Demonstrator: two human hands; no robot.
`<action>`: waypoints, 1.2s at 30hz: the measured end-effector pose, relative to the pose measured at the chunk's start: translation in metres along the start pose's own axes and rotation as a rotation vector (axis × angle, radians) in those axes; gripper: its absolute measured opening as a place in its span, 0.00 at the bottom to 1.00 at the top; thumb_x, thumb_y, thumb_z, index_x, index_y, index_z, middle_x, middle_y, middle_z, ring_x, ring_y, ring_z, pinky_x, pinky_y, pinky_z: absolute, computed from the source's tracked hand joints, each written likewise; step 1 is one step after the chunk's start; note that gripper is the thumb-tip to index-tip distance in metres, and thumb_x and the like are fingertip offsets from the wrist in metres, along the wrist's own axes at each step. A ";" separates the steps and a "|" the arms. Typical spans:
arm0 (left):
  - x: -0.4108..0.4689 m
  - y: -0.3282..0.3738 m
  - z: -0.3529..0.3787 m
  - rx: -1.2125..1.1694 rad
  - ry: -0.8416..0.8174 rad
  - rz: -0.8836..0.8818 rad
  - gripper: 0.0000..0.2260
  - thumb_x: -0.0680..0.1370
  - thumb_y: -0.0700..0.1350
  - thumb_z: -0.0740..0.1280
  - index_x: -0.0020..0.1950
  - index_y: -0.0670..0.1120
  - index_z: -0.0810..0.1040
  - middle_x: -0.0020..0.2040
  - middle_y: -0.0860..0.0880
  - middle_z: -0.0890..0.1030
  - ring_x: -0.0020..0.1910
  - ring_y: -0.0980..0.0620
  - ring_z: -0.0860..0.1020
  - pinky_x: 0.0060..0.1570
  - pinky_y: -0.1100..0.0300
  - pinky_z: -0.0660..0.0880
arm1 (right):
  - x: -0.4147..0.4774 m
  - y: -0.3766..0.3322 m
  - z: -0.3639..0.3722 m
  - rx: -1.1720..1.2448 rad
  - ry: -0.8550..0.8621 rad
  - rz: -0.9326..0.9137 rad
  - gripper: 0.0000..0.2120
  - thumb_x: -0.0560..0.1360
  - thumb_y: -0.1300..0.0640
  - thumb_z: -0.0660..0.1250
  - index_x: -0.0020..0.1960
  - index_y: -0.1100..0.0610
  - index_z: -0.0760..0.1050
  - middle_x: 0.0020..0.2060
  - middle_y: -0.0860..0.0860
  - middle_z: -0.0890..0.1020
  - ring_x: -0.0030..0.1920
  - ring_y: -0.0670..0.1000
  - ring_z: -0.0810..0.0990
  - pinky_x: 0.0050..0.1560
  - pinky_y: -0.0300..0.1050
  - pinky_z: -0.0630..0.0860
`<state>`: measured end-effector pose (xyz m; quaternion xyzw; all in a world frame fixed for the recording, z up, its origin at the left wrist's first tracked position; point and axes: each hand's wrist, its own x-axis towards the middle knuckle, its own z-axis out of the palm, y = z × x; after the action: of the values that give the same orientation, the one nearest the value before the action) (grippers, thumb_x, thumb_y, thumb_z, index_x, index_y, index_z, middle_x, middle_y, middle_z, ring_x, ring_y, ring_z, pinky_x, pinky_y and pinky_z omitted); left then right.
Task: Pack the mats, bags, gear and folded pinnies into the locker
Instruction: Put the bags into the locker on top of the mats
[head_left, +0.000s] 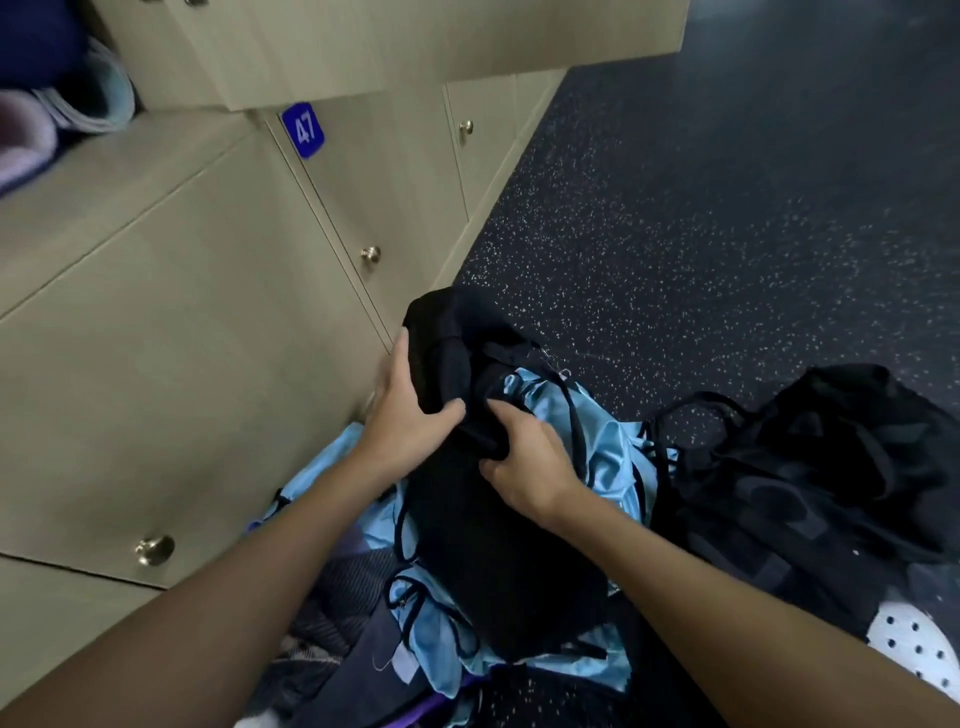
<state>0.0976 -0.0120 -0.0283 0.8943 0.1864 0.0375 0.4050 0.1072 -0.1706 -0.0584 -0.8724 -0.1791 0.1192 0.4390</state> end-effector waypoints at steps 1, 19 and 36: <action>0.000 0.007 -0.011 -0.009 -0.001 0.057 0.49 0.68 0.57 0.73 0.80 0.61 0.43 0.80 0.49 0.54 0.78 0.50 0.58 0.76 0.45 0.60 | 0.000 -0.009 -0.013 -0.072 0.009 -0.067 0.30 0.69 0.61 0.66 0.71 0.51 0.69 0.58 0.53 0.82 0.61 0.57 0.77 0.63 0.52 0.72; -0.048 -0.001 -0.086 1.319 -0.539 0.846 0.46 0.70 0.73 0.62 0.81 0.57 0.48 0.79 0.54 0.62 0.81 0.51 0.49 0.75 0.39 0.36 | -0.053 -0.026 -0.017 -0.575 -0.350 -0.274 0.32 0.76 0.61 0.63 0.76 0.44 0.59 0.68 0.53 0.75 0.67 0.58 0.73 0.63 0.53 0.70; -0.062 -0.026 0.004 1.379 -0.718 0.572 0.28 0.79 0.60 0.64 0.77 0.59 0.59 0.73 0.43 0.59 0.69 0.41 0.66 0.55 0.46 0.72 | -0.122 0.087 0.012 -0.146 -0.257 0.588 0.66 0.62 0.32 0.76 0.78 0.49 0.29 0.79 0.58 0.49 0.78 0.62 0.53 0.75 0.64 0.53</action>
<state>0.0330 -0.0214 -0.0449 0.9126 -0.2077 -0.2713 -0.2246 0.0101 -0.2606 -0.1292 -0.8937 0.0183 0.3367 0.2960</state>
